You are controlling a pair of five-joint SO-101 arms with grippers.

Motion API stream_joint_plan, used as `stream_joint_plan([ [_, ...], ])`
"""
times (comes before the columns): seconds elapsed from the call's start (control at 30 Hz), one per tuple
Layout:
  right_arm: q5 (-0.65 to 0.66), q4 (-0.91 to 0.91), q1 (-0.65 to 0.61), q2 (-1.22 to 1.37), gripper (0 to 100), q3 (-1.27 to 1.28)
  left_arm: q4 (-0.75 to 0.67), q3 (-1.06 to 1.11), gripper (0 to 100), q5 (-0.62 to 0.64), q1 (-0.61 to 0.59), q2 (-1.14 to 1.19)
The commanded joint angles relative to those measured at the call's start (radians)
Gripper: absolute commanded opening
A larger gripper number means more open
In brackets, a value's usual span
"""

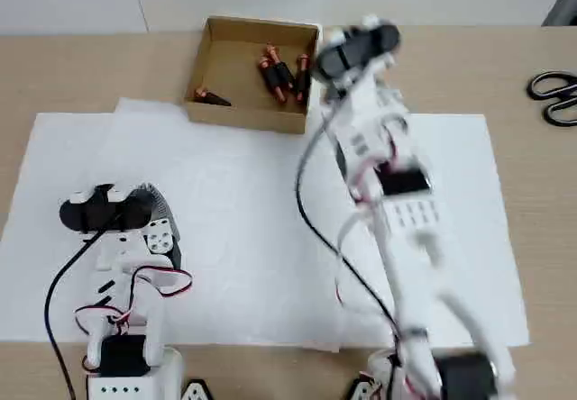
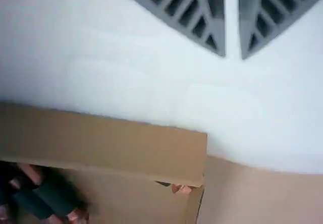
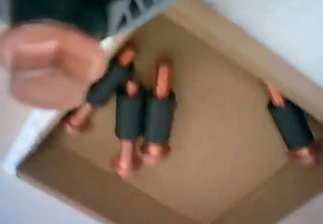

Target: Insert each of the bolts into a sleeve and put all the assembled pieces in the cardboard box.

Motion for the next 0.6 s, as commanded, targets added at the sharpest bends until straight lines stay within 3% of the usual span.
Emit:
stream_joint_plan([
  [0.0,0.006,-0.096,-0.045,0.257,0.3,-0.321,-0.02,0.024,1,0.003,0.0,-0.009],
  [0.57,0.011,-0.157,-0.127,1.245,0.4,-1.355,0.037,0.061,1,0.002,-0.005,-0.008],
])
